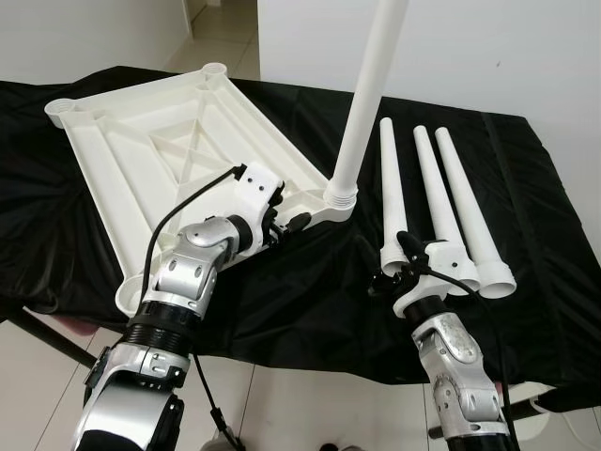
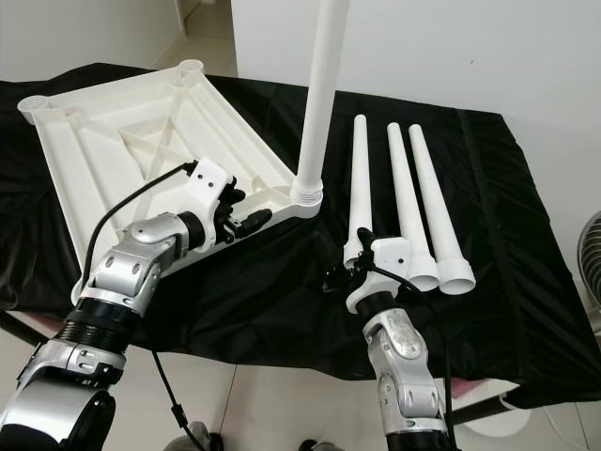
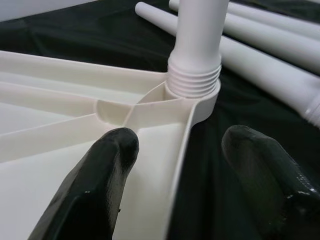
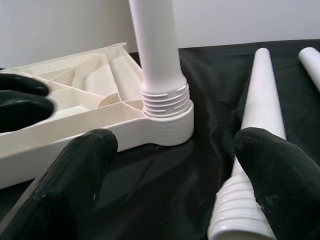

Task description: Building children table

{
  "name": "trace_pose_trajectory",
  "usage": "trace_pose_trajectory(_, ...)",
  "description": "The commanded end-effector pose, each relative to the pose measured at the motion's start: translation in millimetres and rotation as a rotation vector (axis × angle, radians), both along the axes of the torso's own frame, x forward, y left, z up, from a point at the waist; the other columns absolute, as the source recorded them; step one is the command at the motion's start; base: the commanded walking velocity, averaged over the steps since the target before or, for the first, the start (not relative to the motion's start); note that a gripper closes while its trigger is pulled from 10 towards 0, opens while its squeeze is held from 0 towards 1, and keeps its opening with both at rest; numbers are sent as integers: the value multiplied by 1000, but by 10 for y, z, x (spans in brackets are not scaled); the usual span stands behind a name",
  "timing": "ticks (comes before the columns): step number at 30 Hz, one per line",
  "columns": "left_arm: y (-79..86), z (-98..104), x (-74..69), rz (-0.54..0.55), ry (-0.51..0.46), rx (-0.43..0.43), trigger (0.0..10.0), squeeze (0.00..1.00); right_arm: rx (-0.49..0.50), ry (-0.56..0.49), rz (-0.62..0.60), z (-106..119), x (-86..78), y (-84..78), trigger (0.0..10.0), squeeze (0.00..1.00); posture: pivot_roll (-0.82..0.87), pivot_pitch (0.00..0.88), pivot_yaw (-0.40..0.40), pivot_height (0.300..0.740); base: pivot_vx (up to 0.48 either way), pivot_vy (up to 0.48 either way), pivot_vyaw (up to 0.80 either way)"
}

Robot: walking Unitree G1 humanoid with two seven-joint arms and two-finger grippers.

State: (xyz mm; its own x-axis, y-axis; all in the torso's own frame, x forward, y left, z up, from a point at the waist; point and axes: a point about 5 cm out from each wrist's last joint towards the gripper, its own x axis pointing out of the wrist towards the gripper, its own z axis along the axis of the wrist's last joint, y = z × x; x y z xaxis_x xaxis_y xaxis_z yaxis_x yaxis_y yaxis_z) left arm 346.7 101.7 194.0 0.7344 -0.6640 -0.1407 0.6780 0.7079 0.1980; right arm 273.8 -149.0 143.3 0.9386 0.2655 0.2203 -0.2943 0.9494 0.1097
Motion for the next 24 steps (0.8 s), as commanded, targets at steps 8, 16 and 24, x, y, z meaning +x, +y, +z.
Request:
trace_pose_trajectory(8, 389, 25, 17, 103, -1, 103, 10000, 0, -11, 12, 11, -35, 40, 36, 10000, 0, 132, 91, -15, 740, 0, 0, 0)
trace_pose_trajectory(16, 697, -49, -34, 154, 38, 184, 10000, 0, -11, 16, 20, -40, 60, 67, 10000, 0, 144, 90, -24, 740, 0, 0, 0)
trace_pose_trajectory(24, 836, -167, -260, 27, 121, 237, 10000, 0, -17, 14, 30, -44, 76, 76, 10000, 0, 152, 86, -26, 740, 0, 0, 0)
